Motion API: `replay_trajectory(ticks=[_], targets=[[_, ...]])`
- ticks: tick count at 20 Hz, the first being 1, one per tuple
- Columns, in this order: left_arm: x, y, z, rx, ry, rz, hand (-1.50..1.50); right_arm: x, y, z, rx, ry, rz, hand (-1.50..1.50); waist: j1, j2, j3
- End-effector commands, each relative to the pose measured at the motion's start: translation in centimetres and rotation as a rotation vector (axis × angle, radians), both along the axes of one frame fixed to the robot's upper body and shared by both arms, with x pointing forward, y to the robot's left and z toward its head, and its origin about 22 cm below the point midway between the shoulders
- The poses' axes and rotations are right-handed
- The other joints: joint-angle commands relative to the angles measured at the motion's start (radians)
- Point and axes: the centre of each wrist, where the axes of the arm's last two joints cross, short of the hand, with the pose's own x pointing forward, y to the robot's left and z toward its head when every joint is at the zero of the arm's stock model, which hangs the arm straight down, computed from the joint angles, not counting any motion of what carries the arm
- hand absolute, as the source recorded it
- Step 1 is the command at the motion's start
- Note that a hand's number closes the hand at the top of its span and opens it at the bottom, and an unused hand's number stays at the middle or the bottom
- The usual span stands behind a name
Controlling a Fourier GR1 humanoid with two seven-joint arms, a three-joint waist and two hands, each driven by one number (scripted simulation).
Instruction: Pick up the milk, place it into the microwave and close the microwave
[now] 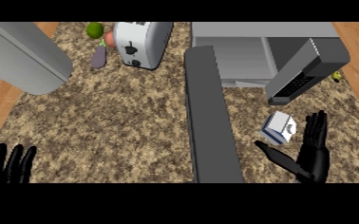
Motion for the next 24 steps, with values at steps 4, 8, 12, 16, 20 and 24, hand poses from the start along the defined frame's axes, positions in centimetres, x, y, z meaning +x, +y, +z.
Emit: replay_trajectory(ticks=[4, 8, 12, 16, 20, 24], targets=[[-0.6, -0.8, 2.0, 0.000, 0.003, 0.006, -1.50, 2.5, -0.3, -2.3, -0.003, 0.008, -0.012, -1.50, 0.003, 0.001, 0.000], [0.1, -0.5, 0.5, -0.002, 0.006, 0.019, -1.50, 2.6, -2.4, -2.8, -0.039, 0.049, -0.109, -1.50, 0.002, 0.001, 0.000], [0.6, 1.2, 0.6, -0.008, 0.004, 0.010, -1.50, 2.3, -4.5, -3.2, -0.060, 0.115, -0.195, -1.50, 0.000, 0.002, 0.000], [0.6, 1.1, 0.3, -0.004, -0.001, 0.004, -1.50, 0.3, -5.8, -6.4, -0.058, 0.135, -0.194, -1.50, 0.004, 0.002, 0.001], [-0.1, -0.4, 0.5, -0.013, 0.002, -0.008, -1.50, -0.3, -6.4, -6.6, 0.052, 0.070, -0.059, -1.50, 0.007, 0.003, 0.002], [0.0, 1.2, 0.7, 0.000, 0.013, -0.001, -1.50, 0.5, -5.4, -6.4, 0.161, 0.037, 0.226, -1.50, 0.007, 0.003, 0.002]])
